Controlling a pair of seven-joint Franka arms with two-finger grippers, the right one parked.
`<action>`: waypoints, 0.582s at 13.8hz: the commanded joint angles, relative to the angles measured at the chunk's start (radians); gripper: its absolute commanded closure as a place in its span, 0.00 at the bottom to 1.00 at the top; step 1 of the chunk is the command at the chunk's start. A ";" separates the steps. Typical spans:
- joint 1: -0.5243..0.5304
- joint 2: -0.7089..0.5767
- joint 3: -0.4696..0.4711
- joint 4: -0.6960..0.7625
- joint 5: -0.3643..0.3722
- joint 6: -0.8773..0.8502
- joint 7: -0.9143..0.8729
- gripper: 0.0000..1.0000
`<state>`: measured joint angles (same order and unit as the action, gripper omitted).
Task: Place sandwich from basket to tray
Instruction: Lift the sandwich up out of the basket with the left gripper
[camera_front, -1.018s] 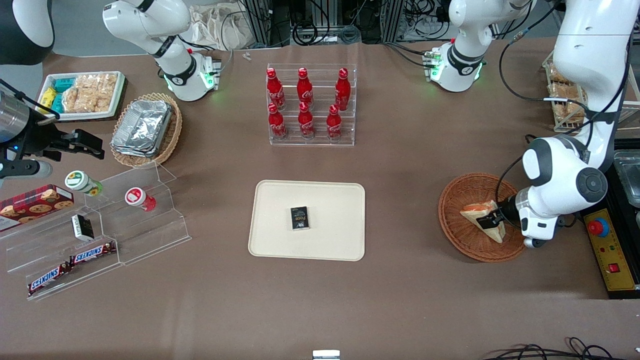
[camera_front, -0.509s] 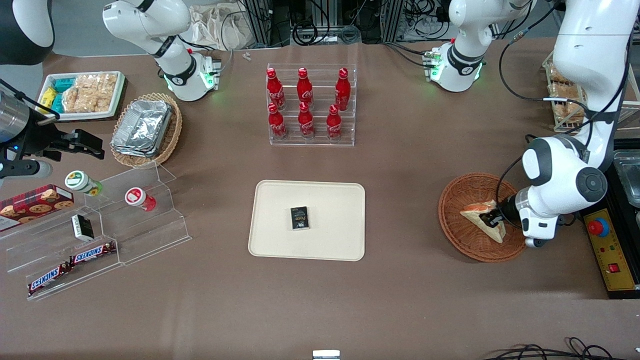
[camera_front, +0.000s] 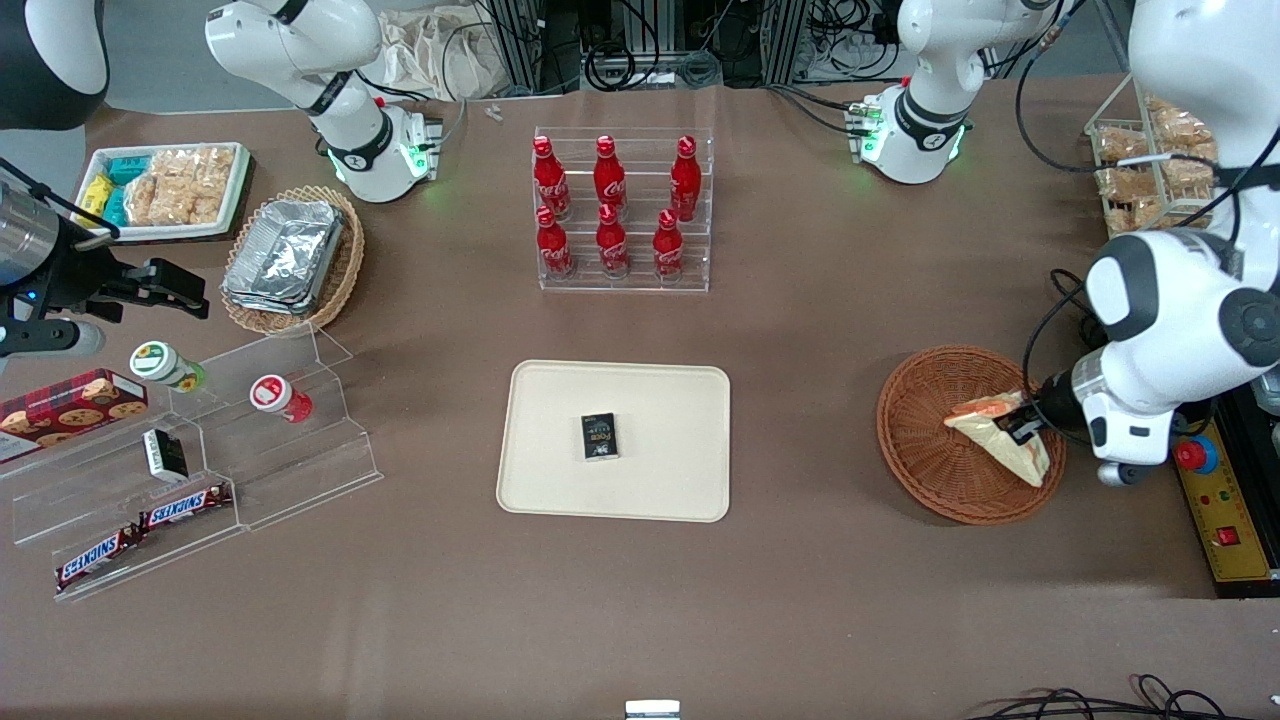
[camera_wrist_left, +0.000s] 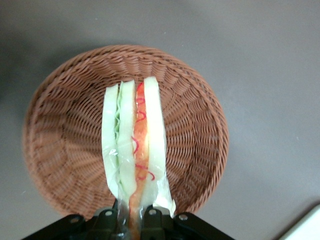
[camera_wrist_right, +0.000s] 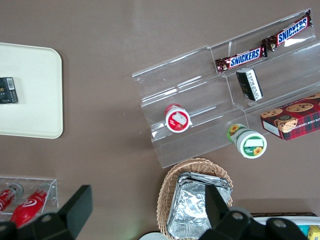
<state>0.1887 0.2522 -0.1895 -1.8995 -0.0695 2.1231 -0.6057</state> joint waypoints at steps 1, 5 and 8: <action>-0.003 -0.005 -0.008 0.101 0.000 -0.170 0.000 0.99; -0.015 -0.005 -0.019 0.246 0.004 -0.377 0.053 0.99; -0.018 -0.008 -0.079 0.333 0.007 -0.504 0.105 0.99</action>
<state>0.1763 0.2366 -0.2333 -1.6331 -0.0692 1.6946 -0.5370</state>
